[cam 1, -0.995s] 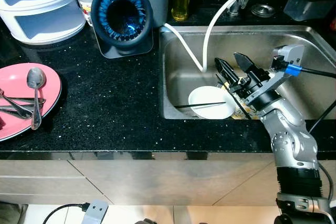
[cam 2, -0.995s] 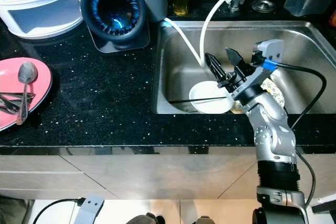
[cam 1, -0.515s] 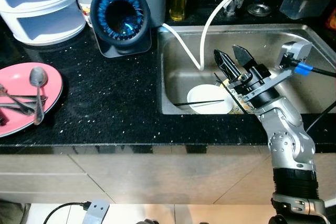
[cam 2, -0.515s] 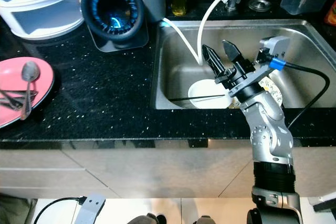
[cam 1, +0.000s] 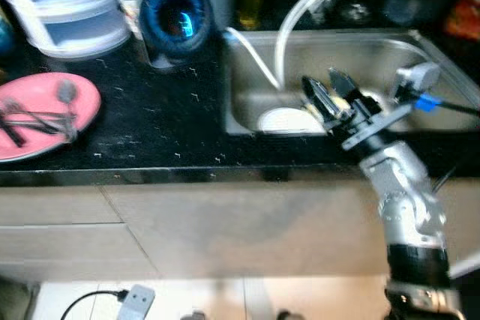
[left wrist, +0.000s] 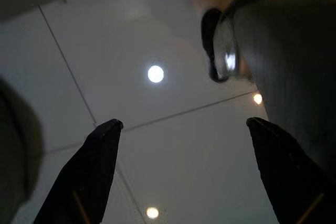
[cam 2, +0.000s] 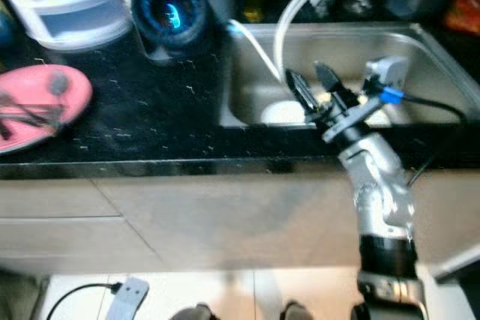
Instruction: Kitchen organization
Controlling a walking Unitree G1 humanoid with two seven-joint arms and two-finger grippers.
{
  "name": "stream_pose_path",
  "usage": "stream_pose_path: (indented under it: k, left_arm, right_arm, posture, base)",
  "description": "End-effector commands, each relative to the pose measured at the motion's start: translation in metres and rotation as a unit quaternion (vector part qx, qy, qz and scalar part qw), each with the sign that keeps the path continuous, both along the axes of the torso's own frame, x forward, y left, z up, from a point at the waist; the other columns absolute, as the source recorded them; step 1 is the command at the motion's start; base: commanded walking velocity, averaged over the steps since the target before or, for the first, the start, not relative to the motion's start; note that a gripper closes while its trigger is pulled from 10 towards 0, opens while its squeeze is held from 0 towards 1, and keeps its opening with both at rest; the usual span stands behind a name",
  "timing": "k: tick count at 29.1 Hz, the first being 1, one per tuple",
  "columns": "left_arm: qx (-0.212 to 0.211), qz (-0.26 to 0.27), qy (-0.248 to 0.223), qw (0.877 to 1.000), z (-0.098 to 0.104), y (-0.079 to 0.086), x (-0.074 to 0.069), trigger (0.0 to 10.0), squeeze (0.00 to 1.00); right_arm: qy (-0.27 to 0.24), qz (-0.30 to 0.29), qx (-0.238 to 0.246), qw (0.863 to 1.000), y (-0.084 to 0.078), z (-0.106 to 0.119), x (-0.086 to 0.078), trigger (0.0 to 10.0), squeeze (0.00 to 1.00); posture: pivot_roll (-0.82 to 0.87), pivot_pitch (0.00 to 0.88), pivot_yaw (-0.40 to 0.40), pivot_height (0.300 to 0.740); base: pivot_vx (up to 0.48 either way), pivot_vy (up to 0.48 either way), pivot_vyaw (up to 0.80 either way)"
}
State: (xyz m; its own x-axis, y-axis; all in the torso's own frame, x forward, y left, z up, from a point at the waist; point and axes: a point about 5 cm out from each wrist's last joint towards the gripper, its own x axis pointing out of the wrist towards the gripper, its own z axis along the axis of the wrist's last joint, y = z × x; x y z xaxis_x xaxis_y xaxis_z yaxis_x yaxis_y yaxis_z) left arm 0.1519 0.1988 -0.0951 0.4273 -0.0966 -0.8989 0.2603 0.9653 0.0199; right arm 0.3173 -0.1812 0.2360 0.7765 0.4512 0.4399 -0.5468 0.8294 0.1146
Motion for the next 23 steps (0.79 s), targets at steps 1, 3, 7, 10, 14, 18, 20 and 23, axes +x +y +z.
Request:
stream_pose_path:
  k: [1, 3, 7, 10, 14, 18, 20, 23]
  left_arm:
    - [0.0, 0.001, 0.018, 1.0, -0.005, 0.0, -0.012, 10.0, 0.0]
    - [0.001, 0.001, 0.017, 1.0, -0.004, 0.0, -0.011, 10.0, 0.0]
    - [0.003, 0.001, 0.017, 1.0, -0.004, 0.0, -0.011, 10.0, 0.0]
    - [0.006, -0.001, 0.016, 1.0, -0.004, 0.001, -0.011, 10.0, 0.0]
    - [0.007, -0.006, 0.015, 1.0, -0.004, 0.001, -0.01, 10.0, 0.0]
    - [0.008, -0.009, 0.013, 1.0, -0.004, 0.0, -0.01, 10.0, 0.0]
    - [0.008, -0.01, 0.012, 1.0, -0.004, 0.0, -0.009, 10.0, 0.0]
    - [0.008, -0.011, 0.011, 1.0, -0.004, 0.0, -0.009, 10.0, 0.0]
  right_arm:
    - [-0.008, 0.005, -0.008, 1.0, 0.003, 0.003, -0.001, 10.0, 0.0]
    - [-0.008, 0.006, -0.008, 1.0, 0.005, 0.003, -0.001, 10.0, 0.0]
    - [-0.018, 0.025, 0.007, 1.0, 0.01, 0.006, -0.005, 10.0, 0.0]
    - [-0.028, 0.047, 0.027, 0.998, 0.016, 0.01, -0.008, 10.0, 0.0]
    - [-0.028, 0.056, 0.022, 0.998, 0.022, 0.009, -0.01, 10.0, 0.0]
    - [-0.032, 0.077, 0.024, 0.996, 0.033, 0.008, -0.012, 10.0, 0.0]
    - [-0.031, 0.079, 0.023, 0.996, 0.035, 0.007, -0.012, 10.0, 0.0]
    - [-0.03, 0.085, 0.024, 0.996, 0.036, 0.007, -0.013, 10.0, 0.0]
  posture:
    - [0.04, 0.097, 0.017, 0.74]
    - [0.03, 0.097, 0.018, 0.74]
    - [0.03, 0.098, 0.018, 0.74]
    - [0.03, 0.098, 0.018, 0.74]
    - [0.03, 0.099, 0.018, 0.74]
    - [0.03, 0.099, 0.018, 0.74]
    - [0.03, 0.098, 0.018, 0.74]
    - [0.03, 0.098, 0.018, 0.74]
  base:
    - [0.0, 0.0, 0.0]
    - [0.0, 0.0, 0.0]
    - [0.0, 0.0, 0.0]
    - [0.0, 0.0, 0.0]
    - [0.0, 0.0, 0.0]
    - [0.0, 0.0, 0.39]
    - [0.0, 0.0, 0.77]
    - [0.0, 0.0, 0.77]
